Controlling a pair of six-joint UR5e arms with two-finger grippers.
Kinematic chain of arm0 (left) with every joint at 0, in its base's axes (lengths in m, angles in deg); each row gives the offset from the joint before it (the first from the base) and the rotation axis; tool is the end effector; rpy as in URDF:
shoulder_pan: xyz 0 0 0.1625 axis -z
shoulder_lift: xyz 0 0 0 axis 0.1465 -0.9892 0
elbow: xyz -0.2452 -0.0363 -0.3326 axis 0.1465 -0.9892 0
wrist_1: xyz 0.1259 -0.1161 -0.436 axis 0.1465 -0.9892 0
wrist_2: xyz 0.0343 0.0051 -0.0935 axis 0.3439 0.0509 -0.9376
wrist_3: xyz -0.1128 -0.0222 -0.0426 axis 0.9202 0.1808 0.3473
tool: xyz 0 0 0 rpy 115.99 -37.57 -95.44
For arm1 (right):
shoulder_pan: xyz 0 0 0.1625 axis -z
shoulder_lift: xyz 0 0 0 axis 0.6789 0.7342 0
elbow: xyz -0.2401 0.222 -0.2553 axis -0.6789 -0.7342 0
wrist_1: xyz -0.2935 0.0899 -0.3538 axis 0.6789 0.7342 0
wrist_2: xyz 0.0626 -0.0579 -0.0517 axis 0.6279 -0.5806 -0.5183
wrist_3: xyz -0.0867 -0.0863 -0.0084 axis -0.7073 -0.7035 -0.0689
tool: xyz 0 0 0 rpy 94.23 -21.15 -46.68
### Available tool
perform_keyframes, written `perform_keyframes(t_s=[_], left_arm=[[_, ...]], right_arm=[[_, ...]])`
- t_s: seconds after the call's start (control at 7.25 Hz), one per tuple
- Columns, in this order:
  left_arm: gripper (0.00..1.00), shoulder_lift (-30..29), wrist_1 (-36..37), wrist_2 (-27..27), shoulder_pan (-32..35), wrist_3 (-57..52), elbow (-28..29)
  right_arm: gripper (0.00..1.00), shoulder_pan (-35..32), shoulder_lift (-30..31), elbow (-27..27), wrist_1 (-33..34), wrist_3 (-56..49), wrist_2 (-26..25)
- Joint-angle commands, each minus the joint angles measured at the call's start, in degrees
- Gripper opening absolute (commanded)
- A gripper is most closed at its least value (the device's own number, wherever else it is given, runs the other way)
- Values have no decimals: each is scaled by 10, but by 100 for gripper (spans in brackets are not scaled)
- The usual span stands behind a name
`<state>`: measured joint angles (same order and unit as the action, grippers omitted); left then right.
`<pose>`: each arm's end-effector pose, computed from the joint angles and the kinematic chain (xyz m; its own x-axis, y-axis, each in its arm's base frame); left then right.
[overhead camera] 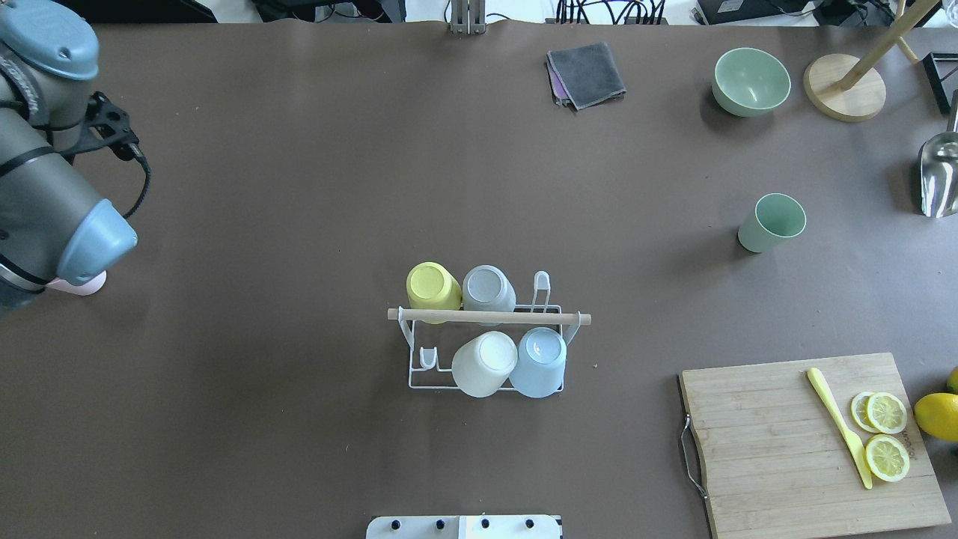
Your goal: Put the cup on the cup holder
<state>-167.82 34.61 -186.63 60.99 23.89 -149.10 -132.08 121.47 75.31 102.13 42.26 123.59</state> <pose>0.2928 -0.5696 0.4287 0.6044 0.7738 -0.1895 -0.7955 0.5989 -0.0918 0.0504 -0.5950 0.6246 0.7840 0.0685 0.6170 -0.0534 0.9977 -0.0428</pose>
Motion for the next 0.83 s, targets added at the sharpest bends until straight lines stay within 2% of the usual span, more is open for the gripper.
perform_keyframes(t_s=[0.0,0.14,0.41,0.69], left_arm=[[98,-10,20,62,-73,-75,43],[98,-19,20,76,-82,-137,61],[98,-21,16,119,-89,-222,77],[98,-39,14,147,-90,-299,84]], right_arm=[[100,12,-4,15,5,1,4],[100,66,-19,16,10,6,-3],[100,125,-114,16,123,7,-56],[100,156,-138,16,136,8,-59]])
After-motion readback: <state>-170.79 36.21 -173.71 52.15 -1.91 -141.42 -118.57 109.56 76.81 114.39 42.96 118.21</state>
